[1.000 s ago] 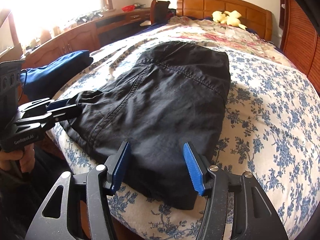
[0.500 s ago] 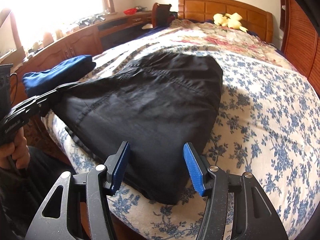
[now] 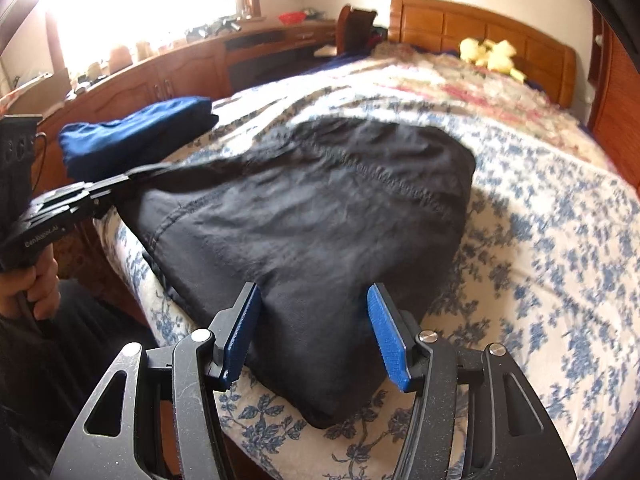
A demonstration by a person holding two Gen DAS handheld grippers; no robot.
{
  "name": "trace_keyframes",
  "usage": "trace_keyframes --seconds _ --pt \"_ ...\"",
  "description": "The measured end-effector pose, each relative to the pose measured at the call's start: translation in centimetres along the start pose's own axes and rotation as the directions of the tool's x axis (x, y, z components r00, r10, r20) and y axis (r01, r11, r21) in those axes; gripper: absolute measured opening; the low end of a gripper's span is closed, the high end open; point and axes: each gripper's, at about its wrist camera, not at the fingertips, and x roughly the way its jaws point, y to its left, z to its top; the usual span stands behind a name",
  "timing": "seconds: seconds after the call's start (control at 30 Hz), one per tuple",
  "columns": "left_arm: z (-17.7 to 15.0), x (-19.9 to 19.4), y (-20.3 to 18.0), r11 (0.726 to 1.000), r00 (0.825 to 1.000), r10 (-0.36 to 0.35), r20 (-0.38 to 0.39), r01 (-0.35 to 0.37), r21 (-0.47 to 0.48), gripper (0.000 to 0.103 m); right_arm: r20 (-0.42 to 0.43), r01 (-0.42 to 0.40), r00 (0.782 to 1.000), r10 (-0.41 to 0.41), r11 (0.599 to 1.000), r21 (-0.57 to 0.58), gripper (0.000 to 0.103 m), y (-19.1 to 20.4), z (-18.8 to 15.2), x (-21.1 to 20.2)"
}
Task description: Fold large clothes
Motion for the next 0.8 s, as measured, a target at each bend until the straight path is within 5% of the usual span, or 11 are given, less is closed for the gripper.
trace_keyframes --seconds 0.2,0.5,0.67,0.8 --pt "-0.6 -0.1 -0.7 0.999 0.998 0.042 -0.037 -0.041 0.027 0.005 0.014 -0.022 1.0 0.022 1.0 0.006 0.057 -0.5 -0.8 0.0" --pt "-0.7 -2.5 -1.0 0.993 0.994 0.102 -0.048 -0.098 0.063 0.027 0.082 0.008 0.997 -0.008 1.0 -0.002 0.057 -3.5 1.3 -0.7" --pt "-1.8 -1.7 -1.2 0.99 0.986 0.125 -0.11 -0.116 0.081 0.03 0.095 -0.033 0.995 0.026 0.997 0.071 0.057 -7.2 2.9 1.5" --pt "-2.9 -0.2 -1.0 0.99 0.978 0.134 -0.16 -0.124 0.071 0.032 0.068 0.021 0.997 -0.024 0.999 0.045 0.057 -8.9 4.2 4.3"
